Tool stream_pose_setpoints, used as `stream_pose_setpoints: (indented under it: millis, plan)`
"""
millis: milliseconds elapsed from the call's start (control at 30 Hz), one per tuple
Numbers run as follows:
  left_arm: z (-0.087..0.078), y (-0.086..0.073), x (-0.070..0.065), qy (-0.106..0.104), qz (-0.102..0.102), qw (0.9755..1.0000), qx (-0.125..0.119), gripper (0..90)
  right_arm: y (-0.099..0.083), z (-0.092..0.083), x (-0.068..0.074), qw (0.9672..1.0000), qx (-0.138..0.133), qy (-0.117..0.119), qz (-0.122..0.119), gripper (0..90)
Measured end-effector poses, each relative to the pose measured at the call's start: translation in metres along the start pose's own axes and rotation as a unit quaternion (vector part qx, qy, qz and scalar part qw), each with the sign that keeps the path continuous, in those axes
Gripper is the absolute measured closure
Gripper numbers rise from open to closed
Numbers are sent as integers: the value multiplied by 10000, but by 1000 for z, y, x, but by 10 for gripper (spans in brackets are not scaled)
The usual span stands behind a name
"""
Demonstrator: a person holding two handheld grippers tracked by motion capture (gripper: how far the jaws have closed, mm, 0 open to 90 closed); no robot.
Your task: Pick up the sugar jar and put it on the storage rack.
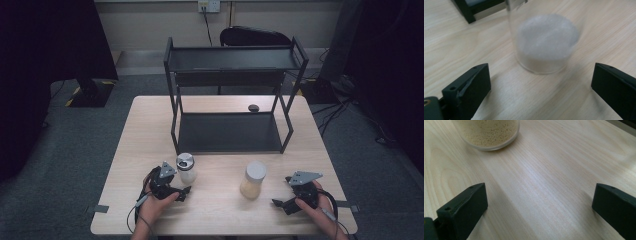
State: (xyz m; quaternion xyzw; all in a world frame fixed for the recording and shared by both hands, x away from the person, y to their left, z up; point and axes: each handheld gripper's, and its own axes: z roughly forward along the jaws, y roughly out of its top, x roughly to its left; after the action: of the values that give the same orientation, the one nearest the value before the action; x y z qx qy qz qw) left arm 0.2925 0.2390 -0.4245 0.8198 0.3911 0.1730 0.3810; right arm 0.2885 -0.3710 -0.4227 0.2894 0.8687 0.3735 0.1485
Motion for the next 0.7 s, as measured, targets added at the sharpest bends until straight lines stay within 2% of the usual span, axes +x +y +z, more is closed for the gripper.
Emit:
stream_pose_setpoints:
  millis: [133,433,633,700]
  plan:
    - [3,1,2,-70,-75,9999,-116,18,0,0,0,10000,0,0,-2,0]
    - [7,9,6,-141,-59,9995,-283,35,0,0,0,10000,0,-1,-3,0]
    - [13,12,7,-148,-54,9992,-375,86,0,0,0,10000,1,0,-5,0]
    - [15,14,7,-144,-50,9991,-394,135,0,0,0,10000,0,0,-4,0]
